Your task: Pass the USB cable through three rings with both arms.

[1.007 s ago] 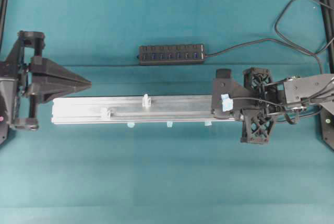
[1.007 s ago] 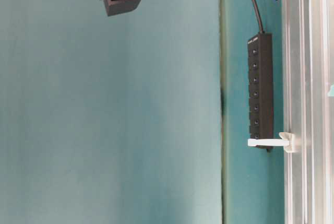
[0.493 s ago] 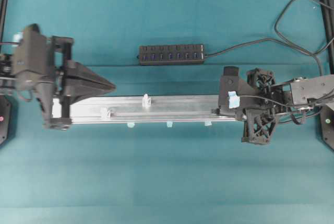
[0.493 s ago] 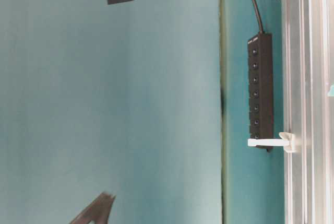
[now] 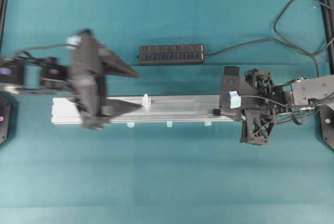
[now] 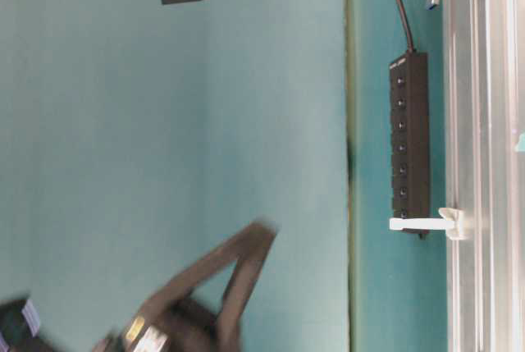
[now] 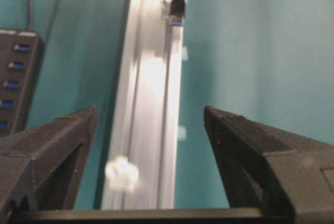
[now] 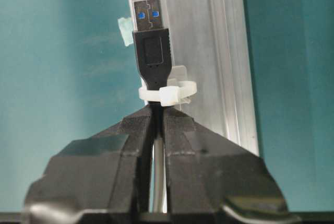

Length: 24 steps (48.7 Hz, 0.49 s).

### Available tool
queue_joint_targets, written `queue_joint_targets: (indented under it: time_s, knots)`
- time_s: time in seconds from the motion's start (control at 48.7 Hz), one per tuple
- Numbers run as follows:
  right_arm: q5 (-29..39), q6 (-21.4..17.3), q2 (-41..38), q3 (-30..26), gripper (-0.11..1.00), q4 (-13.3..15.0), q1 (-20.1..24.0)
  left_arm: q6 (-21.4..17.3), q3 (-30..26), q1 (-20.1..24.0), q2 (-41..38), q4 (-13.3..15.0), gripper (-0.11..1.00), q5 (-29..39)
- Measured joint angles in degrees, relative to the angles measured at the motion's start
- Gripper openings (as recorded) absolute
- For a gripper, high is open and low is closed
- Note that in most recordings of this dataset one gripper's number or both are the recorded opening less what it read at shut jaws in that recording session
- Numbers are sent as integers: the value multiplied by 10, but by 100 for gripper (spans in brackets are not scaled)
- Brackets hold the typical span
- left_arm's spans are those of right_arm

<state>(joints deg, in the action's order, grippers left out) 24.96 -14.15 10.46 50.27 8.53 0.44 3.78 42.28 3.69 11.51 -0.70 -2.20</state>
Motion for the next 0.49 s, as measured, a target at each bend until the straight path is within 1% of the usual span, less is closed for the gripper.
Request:
queue_joint_targets:
  time_s: [0.267,0.493]
  knots:
    - [-10,0,1,0,-8,0,0,-4,-75,-1,-112,-1,89,-50]
    - [-16,0,1,0,-8,0,0,-5,-120,-3,-188,-2,89,-67]
